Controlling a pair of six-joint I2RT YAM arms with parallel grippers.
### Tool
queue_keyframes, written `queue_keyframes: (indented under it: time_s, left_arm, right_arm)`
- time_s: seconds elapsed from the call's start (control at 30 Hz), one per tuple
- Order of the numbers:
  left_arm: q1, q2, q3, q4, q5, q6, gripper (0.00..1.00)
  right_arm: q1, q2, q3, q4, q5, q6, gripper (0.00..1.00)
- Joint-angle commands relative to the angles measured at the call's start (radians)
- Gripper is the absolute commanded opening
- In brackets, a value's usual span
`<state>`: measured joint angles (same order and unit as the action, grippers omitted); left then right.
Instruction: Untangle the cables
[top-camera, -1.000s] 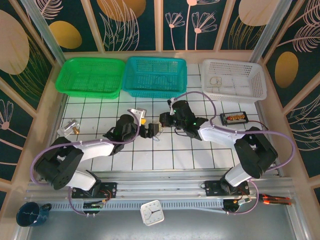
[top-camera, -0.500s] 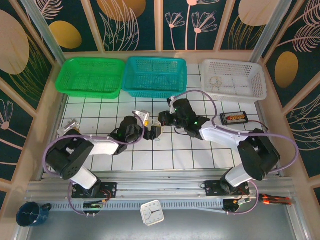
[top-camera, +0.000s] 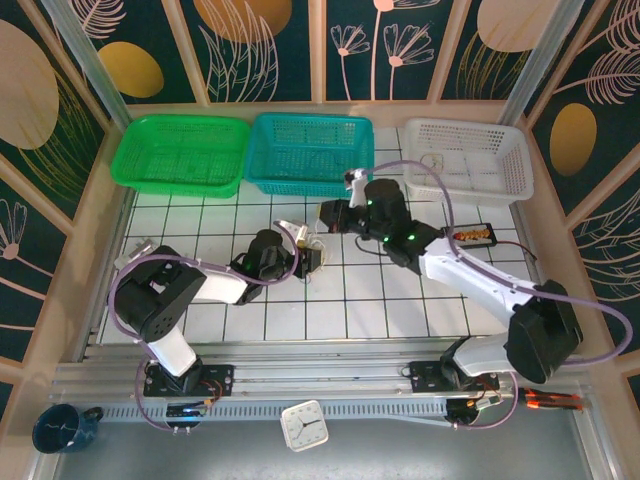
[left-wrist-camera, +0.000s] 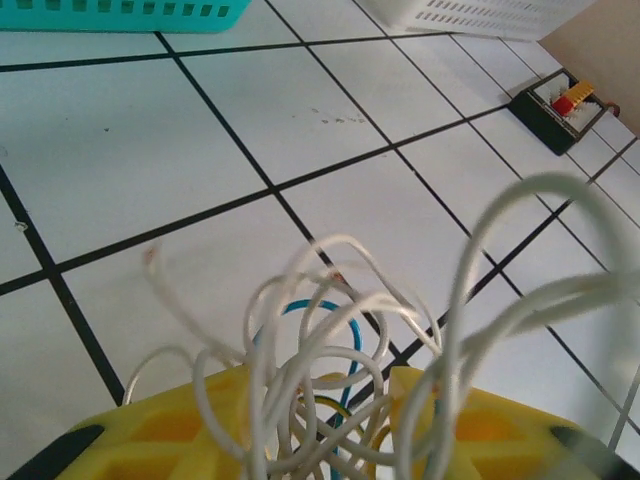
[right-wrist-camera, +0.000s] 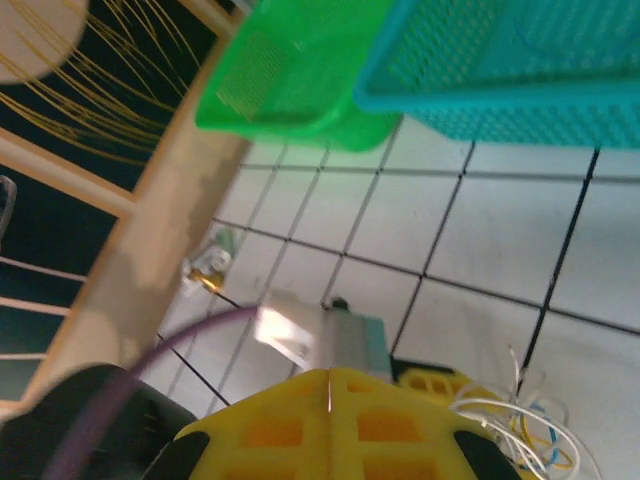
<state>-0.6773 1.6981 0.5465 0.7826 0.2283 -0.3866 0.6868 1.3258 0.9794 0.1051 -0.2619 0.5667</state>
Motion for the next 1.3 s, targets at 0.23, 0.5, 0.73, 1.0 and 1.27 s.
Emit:
queue_keyframes:
  time_s: [0.23, 0.5, 0.73, 1.0, 1.27]
  left_arm:
    - [-0.007, 0.057, -0.052, 0.084, 0.037, -0.040, 0.26]
    - [-0.006, 0.073, -0.063, 0.090, 0.043, -0.055, 0.20]
    - [-0.006, 0.028, -0.076, 0.060, 0.037, -0.066, 0.29]
    - [-0.007, -0.103, -0.128, -0.014, 0.000, -0.071, 0.74]
    - [-0.006, -0.254, -0.123, -0.159, -0.121, -0.106, 0.93]
  right_arm:
    - [-0.179, -0.117, 0.177, 0.093, -0.156, 0.123, 0.00]
    - [-0.227, -0.128, 0.259, 0.119, -0.189, 0.159, 0.00]
    - [-0.227, -0.120, 0.119, 0.129, -0.174, 0.129, 0.00]
    - [-0.224, -0.119, -0.071, 0.155, -0.138, 0.082, 0.00]
    - [-0.218, -0.147, -0.110, 0.118, -0.096, 0.045, 0.00]
